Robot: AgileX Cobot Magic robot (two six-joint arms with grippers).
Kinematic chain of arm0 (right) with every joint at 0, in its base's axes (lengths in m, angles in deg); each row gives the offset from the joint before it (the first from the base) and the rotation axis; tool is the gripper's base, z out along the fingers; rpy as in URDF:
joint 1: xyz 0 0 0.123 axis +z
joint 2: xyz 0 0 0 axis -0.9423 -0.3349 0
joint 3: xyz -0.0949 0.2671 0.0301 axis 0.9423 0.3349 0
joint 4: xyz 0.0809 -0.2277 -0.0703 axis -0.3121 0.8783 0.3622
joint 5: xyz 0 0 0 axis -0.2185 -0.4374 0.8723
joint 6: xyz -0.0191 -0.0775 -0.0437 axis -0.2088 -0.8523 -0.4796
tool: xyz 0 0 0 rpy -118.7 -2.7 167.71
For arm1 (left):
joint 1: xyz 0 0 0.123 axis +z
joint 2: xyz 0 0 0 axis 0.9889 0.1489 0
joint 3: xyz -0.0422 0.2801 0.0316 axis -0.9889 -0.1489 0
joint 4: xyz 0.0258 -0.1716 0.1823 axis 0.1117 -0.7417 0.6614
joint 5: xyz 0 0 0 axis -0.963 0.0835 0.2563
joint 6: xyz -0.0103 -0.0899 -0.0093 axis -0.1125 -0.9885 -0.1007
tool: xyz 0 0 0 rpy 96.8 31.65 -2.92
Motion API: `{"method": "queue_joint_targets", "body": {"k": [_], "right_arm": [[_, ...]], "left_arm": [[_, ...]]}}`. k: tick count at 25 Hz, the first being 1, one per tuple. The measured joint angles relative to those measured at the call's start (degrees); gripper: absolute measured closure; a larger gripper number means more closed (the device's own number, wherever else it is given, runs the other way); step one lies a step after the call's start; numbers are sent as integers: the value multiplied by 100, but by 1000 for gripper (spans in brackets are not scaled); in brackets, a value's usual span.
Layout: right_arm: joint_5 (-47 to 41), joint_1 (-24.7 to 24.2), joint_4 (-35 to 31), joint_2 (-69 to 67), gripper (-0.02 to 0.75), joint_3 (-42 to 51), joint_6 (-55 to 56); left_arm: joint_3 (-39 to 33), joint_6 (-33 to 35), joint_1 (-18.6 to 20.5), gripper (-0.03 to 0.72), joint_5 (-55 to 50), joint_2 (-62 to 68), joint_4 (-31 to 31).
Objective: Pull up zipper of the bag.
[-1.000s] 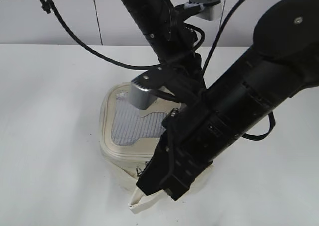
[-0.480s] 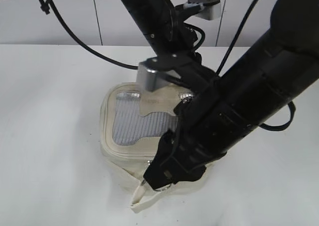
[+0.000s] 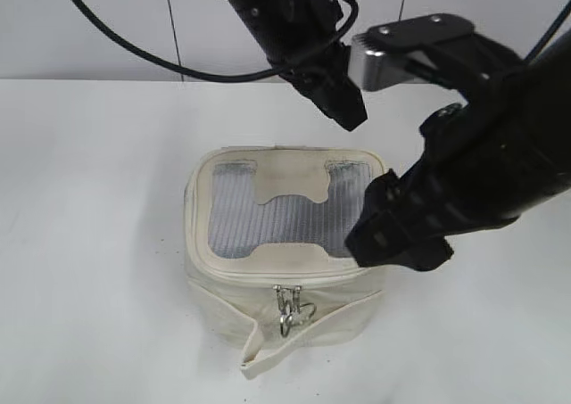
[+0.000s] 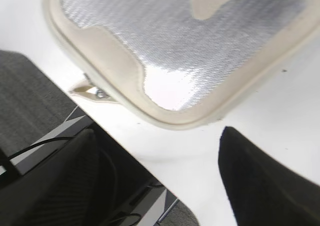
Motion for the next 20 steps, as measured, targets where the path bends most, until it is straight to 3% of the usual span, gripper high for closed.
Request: {"method": "queue_joint_targets", "body": {"k": [8, 15, 20], "right_arm": [[-516, -70, 2204, 100, 153, 0, 1855], [-554, -1140, 2375, 100, 153, 0, 1947], [-527, -2178, 2237, 100, 153, 0, 1478]], "left_arm": [[0, -1383, 284, 355, -10, -451, 1578], [-42, -2323, 1035, 353, -14, -1243, 2145], [-720, -2511, 1692, 356, -6, -2158, 2323]]}}
